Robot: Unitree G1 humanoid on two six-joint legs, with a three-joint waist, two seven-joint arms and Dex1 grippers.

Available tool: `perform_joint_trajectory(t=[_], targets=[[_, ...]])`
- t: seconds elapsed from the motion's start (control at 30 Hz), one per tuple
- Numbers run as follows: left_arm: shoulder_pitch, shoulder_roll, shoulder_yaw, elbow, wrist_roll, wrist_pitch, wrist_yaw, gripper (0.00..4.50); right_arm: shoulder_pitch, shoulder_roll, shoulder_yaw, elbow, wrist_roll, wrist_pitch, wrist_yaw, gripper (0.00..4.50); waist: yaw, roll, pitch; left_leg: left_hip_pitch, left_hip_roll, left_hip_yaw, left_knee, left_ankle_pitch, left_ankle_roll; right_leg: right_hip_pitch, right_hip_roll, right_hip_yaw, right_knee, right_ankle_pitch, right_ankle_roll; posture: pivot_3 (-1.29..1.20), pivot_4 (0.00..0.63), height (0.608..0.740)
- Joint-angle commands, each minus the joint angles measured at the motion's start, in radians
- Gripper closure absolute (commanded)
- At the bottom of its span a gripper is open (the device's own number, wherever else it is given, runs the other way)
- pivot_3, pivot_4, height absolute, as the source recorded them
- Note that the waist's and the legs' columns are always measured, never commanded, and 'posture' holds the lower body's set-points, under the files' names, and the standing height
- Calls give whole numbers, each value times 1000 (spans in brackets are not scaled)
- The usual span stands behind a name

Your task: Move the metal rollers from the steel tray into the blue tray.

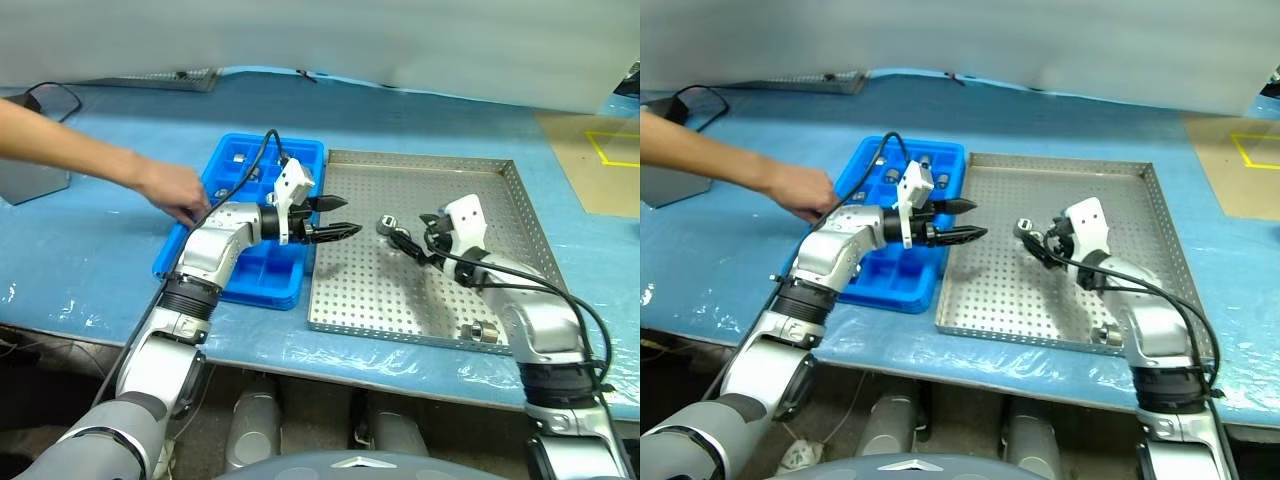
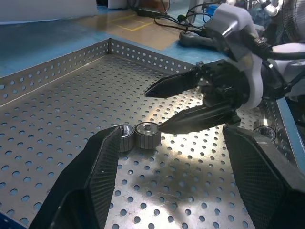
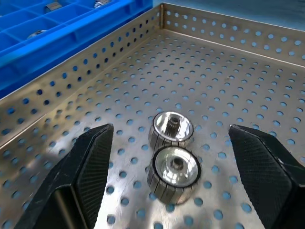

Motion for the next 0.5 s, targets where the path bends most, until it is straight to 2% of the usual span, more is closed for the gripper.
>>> perform_joint_trajectory(t=[0.03,0.43,0.5], targets=[[4,18,29,-82,-19,16,24,905,-48,14,29,78,-37,-62,-2,455,0,0,0,0,0,0,0,0,0,0,0,0,0,0,0,42,150,740],[25,50,23,-132,-12,32,49,905,-85,43,36,287,-99,-190,-4,455,5,0,0,-3,0,0,1,-1,1,-1,0,0,0,0,0,68,150,740],[27,51,21,-132,-10,30,49,905,-75,44,37,273,-90,-202,17,874,5,0,0,-3,0,0,1,-1,1,-1,0,0,0,0,0,66,150,740]])
